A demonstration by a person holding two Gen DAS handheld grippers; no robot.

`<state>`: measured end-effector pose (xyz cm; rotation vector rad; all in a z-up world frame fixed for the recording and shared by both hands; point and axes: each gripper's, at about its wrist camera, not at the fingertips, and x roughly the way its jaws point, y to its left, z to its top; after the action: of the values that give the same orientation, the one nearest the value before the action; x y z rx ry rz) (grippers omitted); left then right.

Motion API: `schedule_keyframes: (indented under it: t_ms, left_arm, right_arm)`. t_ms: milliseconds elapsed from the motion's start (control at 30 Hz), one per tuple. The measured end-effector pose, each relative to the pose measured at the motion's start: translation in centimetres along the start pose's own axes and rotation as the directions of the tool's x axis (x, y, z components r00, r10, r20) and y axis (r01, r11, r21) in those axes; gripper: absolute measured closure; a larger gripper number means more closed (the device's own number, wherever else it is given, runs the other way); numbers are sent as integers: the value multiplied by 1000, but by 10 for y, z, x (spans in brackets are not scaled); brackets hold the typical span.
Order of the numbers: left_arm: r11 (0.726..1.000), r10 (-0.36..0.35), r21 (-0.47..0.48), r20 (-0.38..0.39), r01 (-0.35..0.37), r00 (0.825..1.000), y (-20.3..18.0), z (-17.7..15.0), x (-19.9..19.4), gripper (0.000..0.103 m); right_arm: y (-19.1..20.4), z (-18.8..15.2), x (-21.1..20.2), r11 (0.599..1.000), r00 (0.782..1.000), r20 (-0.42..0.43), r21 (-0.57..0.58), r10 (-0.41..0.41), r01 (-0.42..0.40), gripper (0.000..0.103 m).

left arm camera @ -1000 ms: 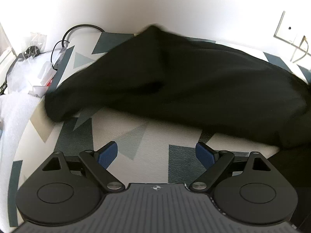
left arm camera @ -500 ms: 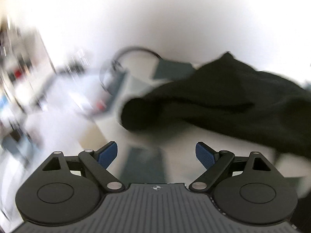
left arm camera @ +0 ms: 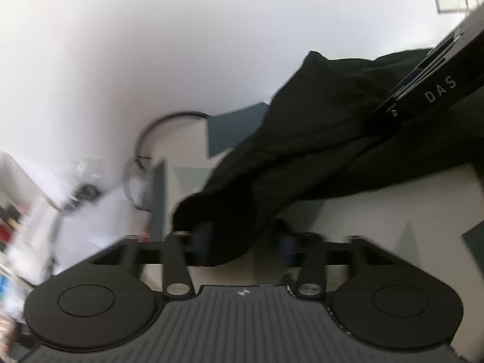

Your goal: Fold clothes

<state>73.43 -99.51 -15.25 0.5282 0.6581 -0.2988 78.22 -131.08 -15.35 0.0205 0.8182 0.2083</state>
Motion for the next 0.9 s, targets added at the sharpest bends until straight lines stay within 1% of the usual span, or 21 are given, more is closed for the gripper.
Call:
schedule_keyframes:
  t_ms: [33, 67, 100, 133, 167, 200, 233, 333, 400, 467, 533, 567, 600, 667, 700, 733, 767, 800, 833, 867, 900]
  left_arm:
    - [1000, -18, -10, -10, 18, 1000, 1, 0, 3, 97]
    - [1000, -22, -14, -13, 22, 1000, 1, -1, 3, 97]
    - [1000, -26, -17, -16, 26, 1000, 0, -2, 2, 98]
    - [999, -34, -15, -20, 33, 999, 0, -4, 0, 99]
    - [999, -46, -13, -23, 46, 999, -2, -6, -6, 99]
    - [998, -64, -15, -25, 63, 998, -3, -7, -14, 99]
    - [997, -82, -17, -28, 81, 996, -4, -9, -22, 99]
    - [989, -148, -34, -23, 147, 989, -1, -14, -56, 99]
    - [976, -210, -62, 13, 211, 978, 7, -17, -93, 99]
    - [963, -256, -73, 41, 258, 966, 14, -19, -127, 99]
    - [961, -265, -68, 68, 269, 962, 22, -18, -156, 99]
    - [964, -250, -70, 77, 255, 965, 29, -18, -165, 99]
    - [971, -212, -90, 80, 219, 974, 39, -20, -170, 99]
    - [981, -113, -148, 62, 121, 992, 61, -25, -166, 99]
    - [982, -43, -180, 45, 51, 998, 74, -31, -159, 99]
    - [978, 25, -209, 24, -19, 999, 86, -37, -151, 99]
    - [964, 100, -247, -9, -99, 995, 100, -44, -140, 92]
    - [943, 173, -279, -45, -179, 984, 113, -51, -128, 90]
    - [922, 238, -293, -85, -252, 968, 122, -56, -120, 76]
    - [910, 257, -306, -111, -279, 960, 126, -60, -117, 51]
    - [898, 275, -318, -137, -305, 952, 130, -63, -115, 39]
  right_arm:
    - [-1, 1, -1, 1000, 1000, -7, 13, 12, -12, 63]
    - [-1, -1, 0, 999, 1000, -17, 22, 25, -25, 56]
    - [-1, -3, 2, 999, 999, -28, 22, 44, -43, 55]
    - [-2, -4, 4, 998, 997, -39, 20, 63, -62, 58]
    - [-2, -4, 5, 997, 996, -48, 18, 79, -78, 75]
    - [-4, -4, 6, 995, 994, -48, 24, 96, -95, 88]
    - [-7, -3, 5, 994, 993, -40, 43, 107, -105, 96]
    - [-21, 2, -15, 979, 989, 26, 141, 144, -146, 97]
    - [-28, 6, -37, 964, 981, 78, 187, 177, -189, 97]
    - [-29, 14, -61, 955, 969, 130, 187, 209, -231, 97]
    - [-22, 30, -78, 950, 955, 174, 156, 242, -269, 97]
    - [-16, 43, -78, 944, 946, 181, 146, 267, -295, 97]
    - [-10, 56, -78, 937, 938, 185, 138, 295, -322, 97]
    - [8, 82, -66, 917, 919, 189, 140, 345, -373, 97]
    - [22, 94, -57, 914, 913, 194, 121, 360, -386, 97]
    - [37, 106, -47, 913, 906, 201, 97, 372, -396, 97]
    - [50, 116, -36, 911, 902, 202, 88, 381, -404, 97]
    - [64, 125, -25, 908, 899, 201, 83, 389, -412, 95]
    - [76, 132, -13, 912, 905, 198, 94, 376, -399, 82]
    - [84, 135, -7, 925, 920, 201, 115, 336, -363, 59]
    - [86, 134, -6, 937, 933, 205, 127, 297, -326, 48]
